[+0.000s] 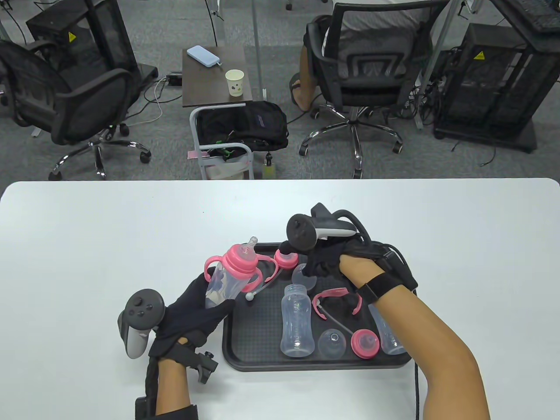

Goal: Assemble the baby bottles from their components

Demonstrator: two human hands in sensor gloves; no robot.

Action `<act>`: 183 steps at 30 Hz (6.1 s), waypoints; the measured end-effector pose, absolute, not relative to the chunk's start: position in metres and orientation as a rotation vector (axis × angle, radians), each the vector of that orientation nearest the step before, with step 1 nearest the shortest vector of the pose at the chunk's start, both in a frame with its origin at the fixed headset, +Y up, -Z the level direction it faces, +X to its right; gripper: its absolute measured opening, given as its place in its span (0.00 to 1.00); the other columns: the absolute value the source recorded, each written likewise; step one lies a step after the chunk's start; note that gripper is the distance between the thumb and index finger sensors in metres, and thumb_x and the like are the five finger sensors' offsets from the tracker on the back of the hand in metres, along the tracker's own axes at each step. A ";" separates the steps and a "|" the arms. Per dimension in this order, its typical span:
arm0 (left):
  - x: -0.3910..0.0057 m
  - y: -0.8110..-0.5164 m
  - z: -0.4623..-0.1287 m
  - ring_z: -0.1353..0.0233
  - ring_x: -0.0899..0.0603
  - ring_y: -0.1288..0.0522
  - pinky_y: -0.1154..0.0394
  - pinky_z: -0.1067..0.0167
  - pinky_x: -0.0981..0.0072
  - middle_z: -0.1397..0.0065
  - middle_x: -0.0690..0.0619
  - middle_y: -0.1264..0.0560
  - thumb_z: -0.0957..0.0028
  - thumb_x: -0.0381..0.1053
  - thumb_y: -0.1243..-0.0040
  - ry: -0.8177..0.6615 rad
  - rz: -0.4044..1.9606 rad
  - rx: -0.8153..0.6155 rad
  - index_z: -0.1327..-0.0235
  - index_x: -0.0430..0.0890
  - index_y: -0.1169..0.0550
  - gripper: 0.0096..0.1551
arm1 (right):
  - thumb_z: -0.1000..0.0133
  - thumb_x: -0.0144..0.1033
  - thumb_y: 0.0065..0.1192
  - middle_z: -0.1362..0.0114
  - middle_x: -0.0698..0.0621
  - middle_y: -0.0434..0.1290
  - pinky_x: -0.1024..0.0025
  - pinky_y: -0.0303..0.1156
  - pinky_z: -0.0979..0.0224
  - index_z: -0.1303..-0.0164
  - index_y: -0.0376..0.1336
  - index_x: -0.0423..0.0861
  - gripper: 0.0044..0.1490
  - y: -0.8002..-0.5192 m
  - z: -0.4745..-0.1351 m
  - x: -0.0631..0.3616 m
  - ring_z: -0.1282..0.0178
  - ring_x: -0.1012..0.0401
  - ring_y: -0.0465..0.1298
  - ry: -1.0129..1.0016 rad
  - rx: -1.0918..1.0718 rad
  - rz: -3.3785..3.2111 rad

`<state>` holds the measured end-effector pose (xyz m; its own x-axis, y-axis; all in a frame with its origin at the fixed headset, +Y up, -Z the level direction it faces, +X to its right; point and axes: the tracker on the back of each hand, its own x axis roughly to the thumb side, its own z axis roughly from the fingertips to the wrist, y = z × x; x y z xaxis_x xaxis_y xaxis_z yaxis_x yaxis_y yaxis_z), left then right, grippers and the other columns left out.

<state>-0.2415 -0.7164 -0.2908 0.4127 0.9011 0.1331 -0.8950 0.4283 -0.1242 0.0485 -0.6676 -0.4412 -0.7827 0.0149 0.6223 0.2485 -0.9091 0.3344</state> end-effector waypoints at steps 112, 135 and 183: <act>-0.191 -0.717 -0.294 0.41 0.31 0.21 0.19 0.48 0.48 0.17 0.45 0.33 0.50 0.72 0.28 -0.342 0.946 -0.221 0.12 0.59 0.37 0.53 | 0.43 0.33 0.77 0.17 0.29 0.60 0.40 0.75 0.33 0.21 0.59 0.52 0.40 -0.600 -0.392 0.086 0.34 0.34 0.76 -1.328 -1.405 -3.355; -0.191 -0.718 -0.290 0.61 0.40 0.17 0.17 0.71 0.61 0.21 0.46 0.28 0.55 0.74 0.27 -0.280 1.014 -0.026 0.15 0.61 0.32 0.52 | 0.39 0.54 0.59 0.32 0.30 0.69 0.48 0.76 0.50 0.15 0.38 0.50 0.51 -0.615 -0.381 0.084 0.50 0.40 0.79 -1.178 -1.303 -3.386; -0.187 -0.706 -0.278 0.26 0.36 0.23 0.26 0.31 0.43 0.21 0.54 0.26 0.58 0.72 0.24 -0.121 0.947 0.262 0.18 0.58 0.32 0.54 | 0.39 0.57 0.62 0.25 0.31 0.69 0.36 0.71 0.37 0.16 0.52 0.42 0.48 -0.621 -0.320 0.168 0.35 0.33 0.75 -0.012 -1.074 -3.465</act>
